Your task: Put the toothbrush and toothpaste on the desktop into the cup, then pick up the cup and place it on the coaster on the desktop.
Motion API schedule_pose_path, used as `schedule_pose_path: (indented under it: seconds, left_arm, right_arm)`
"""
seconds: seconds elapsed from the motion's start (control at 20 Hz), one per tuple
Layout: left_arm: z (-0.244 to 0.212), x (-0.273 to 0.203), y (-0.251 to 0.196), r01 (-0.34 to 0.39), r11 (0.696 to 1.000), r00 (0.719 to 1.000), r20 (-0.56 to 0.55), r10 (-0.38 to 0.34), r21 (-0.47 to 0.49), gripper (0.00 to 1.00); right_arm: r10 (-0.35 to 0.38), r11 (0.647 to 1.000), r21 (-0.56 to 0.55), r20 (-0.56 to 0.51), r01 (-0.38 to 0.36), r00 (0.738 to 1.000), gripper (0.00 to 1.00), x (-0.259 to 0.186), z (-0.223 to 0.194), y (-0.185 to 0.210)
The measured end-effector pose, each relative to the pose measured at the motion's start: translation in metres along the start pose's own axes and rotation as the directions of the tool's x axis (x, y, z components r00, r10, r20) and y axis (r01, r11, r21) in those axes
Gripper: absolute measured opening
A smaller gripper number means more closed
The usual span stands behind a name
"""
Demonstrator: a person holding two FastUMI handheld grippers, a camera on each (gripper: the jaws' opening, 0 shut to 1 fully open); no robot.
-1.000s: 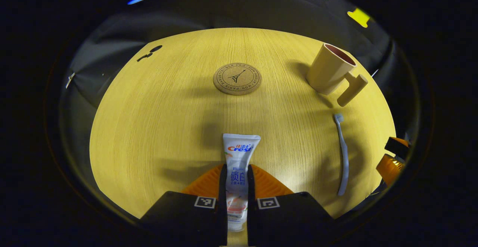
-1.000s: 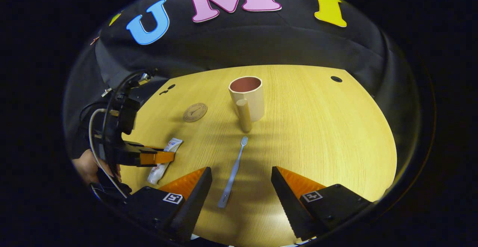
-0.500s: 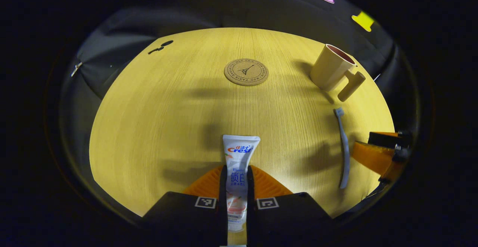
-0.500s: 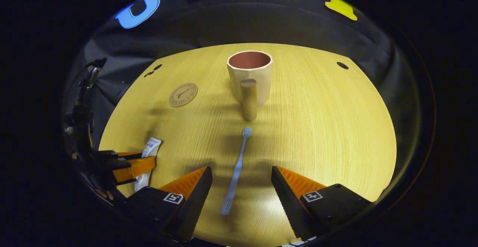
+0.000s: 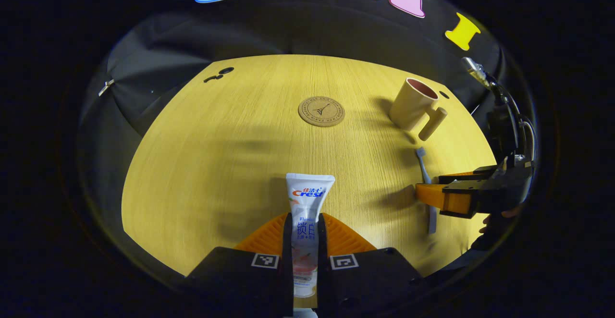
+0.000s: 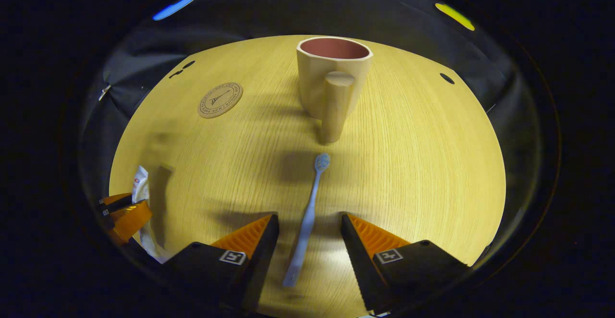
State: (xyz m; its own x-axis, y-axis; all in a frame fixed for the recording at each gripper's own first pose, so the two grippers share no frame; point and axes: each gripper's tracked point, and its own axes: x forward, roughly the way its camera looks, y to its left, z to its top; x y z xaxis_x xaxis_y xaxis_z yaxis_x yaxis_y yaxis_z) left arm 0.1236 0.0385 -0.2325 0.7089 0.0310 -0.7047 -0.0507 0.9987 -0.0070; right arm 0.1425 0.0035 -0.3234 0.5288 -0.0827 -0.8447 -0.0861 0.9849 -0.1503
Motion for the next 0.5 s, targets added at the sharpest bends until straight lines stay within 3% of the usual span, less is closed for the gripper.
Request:
schedule_pose_path:
  seconds: [0.1,0.15,0.2,0.25,0.35,0.4,0.5]
  left_arm:
    - [0.004,-0.011,0.004,0.005,1.0,1.0,0.022,-0.004,-0.015,0.24]
    - [0.006,-0.016,0.005,0.012,1.0,0.999,0.03,-0.011,-0.026,0.24]
    - [0.008,-0.021,0.006,0.017,0.999,0.999,0.039,-0.015,-0.037,0.24]
    - [0.01,-0.024,0.007,0.021,0.999,0.999,0.048,-0.019,-0.043,0.24]
    - [0.011,-0.027,0.008,0.03,0.999,0.998,0.056,-0.027,-0.042,0.19]
    - [0.011,-0.027,0.008,0.04,0.999,0.998,0.057,-0.038,-0.037,0.29]
    - [0.009,-0.026,0.009,0.037,0.999,0.998,0.053,-0.036,-0.033,0.24]
  right_arm:
    - [0.0,1.0,0.005,-0.012,0.0,1.0,0.71,0.001,0.001,0.002]
    - [-0.003,1.0,0.008,-0.017,0.003,1.0,0.59,0.002,0.002,0.001]
    - [-0.009,1.0,0.018,-0.019,0.01,1.0,0.58,0.002,0.003,0.0]
    - [-0.016,0.999,0.035,-0.024,0.016,1.0,0.3,0.002,0.003,-0.002]
    - [-0.015,0.998,0.059,-0.037,0.018,0.999,0.14,0.0,0.003,-0.002]
    - [-0.003,0.999,0.045,-0.033,0.005,0.999,0.14,0.002,0.002,0.0]
    - [0.058,0.998,-0.01,-0.003,-0.058,0.998,0.11,0.0,0.003,0.007]
